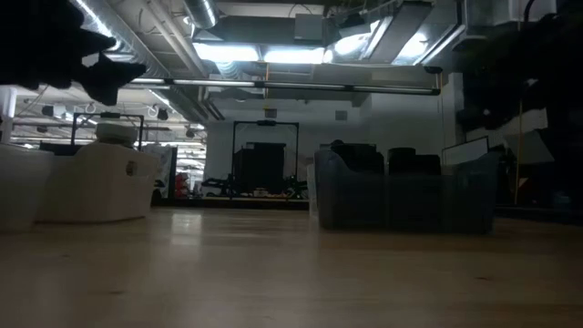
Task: Sort spices by type
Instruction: Return to Home Position
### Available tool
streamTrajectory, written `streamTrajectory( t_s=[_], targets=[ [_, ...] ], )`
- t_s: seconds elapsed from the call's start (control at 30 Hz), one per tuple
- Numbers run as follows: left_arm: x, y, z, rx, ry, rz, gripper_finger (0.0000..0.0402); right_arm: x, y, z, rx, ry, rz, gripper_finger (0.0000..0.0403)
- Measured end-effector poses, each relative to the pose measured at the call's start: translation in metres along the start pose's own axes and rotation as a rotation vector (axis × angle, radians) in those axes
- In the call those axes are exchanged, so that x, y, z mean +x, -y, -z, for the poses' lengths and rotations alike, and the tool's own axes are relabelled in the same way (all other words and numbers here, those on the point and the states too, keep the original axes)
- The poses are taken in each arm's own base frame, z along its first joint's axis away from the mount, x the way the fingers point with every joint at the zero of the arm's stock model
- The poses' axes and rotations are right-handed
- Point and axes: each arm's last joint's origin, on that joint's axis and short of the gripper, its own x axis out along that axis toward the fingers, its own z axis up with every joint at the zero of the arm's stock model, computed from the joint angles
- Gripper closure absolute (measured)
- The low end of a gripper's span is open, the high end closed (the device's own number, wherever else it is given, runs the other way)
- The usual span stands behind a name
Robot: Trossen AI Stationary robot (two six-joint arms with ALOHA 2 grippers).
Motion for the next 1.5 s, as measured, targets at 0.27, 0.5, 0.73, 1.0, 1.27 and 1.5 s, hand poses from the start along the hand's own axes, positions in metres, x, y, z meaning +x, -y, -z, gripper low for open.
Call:
streamTrajectory(
  t_s=[0.27,0.5,0.73,1.0,1.27,1.5],
  targets=[
    [0.000,0.000,0.002,0.098,-0.021,-0.004,0.0125,0.002,-0.003,0.005,-0.077,-0.035,0.010,0.0143],
    [0.000,0.000,0.002,0.300,-0.024,-0.002,0.0125,0.001,0.001,0.008,-0.120,-0.080,0.130,0.0143],
    [0.000,0.000,0.002,0.276,-0.024,-0.002,0.0125,0.001,0.001,0.009,-0.165,-0.089,0.149,0.0143],
    [0.000,0.000,0.002,0.267,-0.024,-0.002,0.0125,0.000,0.006,0.010,-0.240,-0.093,0.284,0.0143],
    [0.000,0.000,0.002,0.267,-0.024,-0.002,0.0125,0.000,0.006,0.010,-0.241,-0.090,0.288,0.0143],
    [0.000,0.000,0.002,0.267,-0.024,-0.002,0.0125,0.000,0.006,0.010,-0.241,-0.091,0.286,0.0143]
  ],
)
